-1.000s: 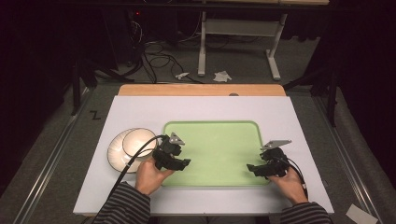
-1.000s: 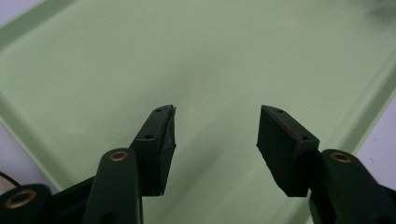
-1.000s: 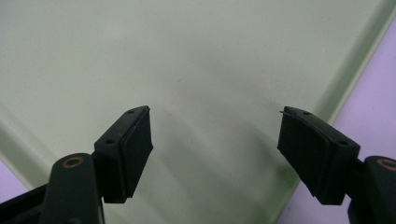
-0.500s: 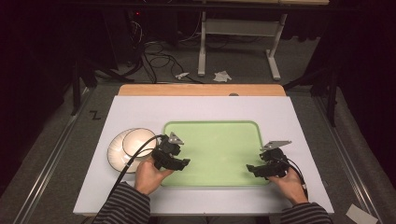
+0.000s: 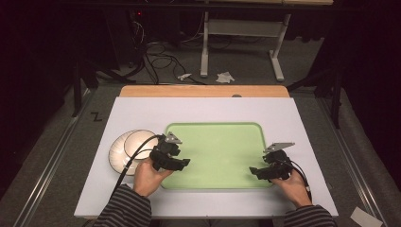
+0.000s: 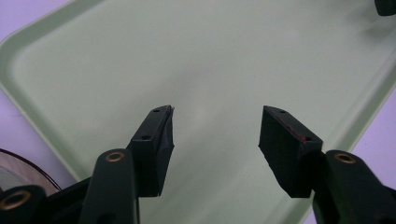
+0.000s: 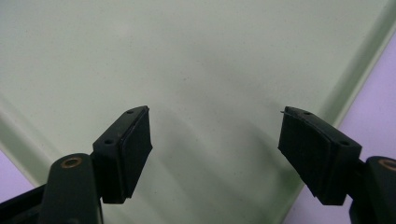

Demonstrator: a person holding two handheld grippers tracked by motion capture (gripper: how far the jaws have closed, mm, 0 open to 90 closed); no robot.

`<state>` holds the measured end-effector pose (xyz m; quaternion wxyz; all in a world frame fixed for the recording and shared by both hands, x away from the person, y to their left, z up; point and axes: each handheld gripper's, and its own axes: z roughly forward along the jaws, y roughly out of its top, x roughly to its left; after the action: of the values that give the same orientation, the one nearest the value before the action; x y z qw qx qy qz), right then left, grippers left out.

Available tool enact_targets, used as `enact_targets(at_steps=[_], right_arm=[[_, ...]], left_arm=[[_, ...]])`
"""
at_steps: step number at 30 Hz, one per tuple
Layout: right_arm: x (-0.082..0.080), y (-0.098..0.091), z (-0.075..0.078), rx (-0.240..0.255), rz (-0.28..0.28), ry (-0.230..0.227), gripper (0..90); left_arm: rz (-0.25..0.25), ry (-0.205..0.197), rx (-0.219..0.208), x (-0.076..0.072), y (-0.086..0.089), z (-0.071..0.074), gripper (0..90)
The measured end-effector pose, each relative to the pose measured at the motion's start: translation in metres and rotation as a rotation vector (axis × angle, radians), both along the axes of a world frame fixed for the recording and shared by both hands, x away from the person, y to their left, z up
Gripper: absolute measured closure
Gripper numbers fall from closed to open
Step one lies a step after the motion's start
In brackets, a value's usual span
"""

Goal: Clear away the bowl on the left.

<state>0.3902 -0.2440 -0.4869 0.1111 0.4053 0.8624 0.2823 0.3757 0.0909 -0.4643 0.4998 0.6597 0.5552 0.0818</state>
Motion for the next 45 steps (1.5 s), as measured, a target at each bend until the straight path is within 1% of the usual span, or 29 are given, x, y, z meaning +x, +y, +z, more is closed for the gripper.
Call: enact_targets(at_steps=[5,6,11,12,19,21,22,26,30,33,35,39,43,45], right_arm=[[0.0,0.0,0.0,0.0,-0.002,-0.001,26.8],[0.0,0.0,0.0,-0.003,0.0,-0.004,26.8],[0.0,0.0,0.0,0.0,-0.001,0.0,26.7],[0.0,0.0,0.0,-0.001,0.0,0.0,26.7],[0.0,0.0,0.0,0.001,0.001,0.001,26.6],[0.0,0.0,0.0,0.001,0.001,0.001,26.6],[0.0,0.0,0.0,0.001,0.002,0.001,26.6],[0.0,0.0,0.0,-0.002,0.002,0.002,26.5],[0.0,0.001,0.0,-0.002,0.002,0.001,26.5],[0.0,0.001,0.0,0.0,0.002,0.001,26.5],[0.0,0.001,0.0,-0.007,0.003,0.0,26.5],[0.0,0.0,0.0,0.001,0.005,-0.002,26.5],[0.0,0.0,0.0,0.001,0.005,-0.004,26.5],[0.0,0.0,0.0,0.001,0.005,-0.003,26.5]], left_arm=[[0.005,-0.003,-0.004,0.0,0.002,0.002,44.6],[0.009,-0.004,-0.013,0.0,0.004,0.004,44.5],[0.018,-0.009,-0.021,0.001,0.008,0.007,44.4],[0.025,-0.009,-0.031,0.001,0.008,0.009,44.4],[0.041,-0.019,-0.047,0.002,0.015,0.015,44.3],[0.041,-0.021,-0.045,0.002,0.016,0.015,44.3],[0.051,-0.022,-0.054,0.002,0.017,0.017,44.3],[0.061,-0.025,-0.063,0.003,0.021,0.019,44.1],[0.069,-0.026,-0.07,0.004,0.023,0.021,44.0],[0.07,-0.026,-0.068,0.004,0.024,0.021,44.0],[0.074,-0.026,-0.068,0.005,0.025,0.021,43.9],[0.077,-0.027,-0.067,0.005,0.027,0.022,43.9],[0.091,-0.031,-0.085,0.006,0.03,0.025,43.9],[0.092,-0.032,-0.084,0.006,0.031,0.025,43.9]])
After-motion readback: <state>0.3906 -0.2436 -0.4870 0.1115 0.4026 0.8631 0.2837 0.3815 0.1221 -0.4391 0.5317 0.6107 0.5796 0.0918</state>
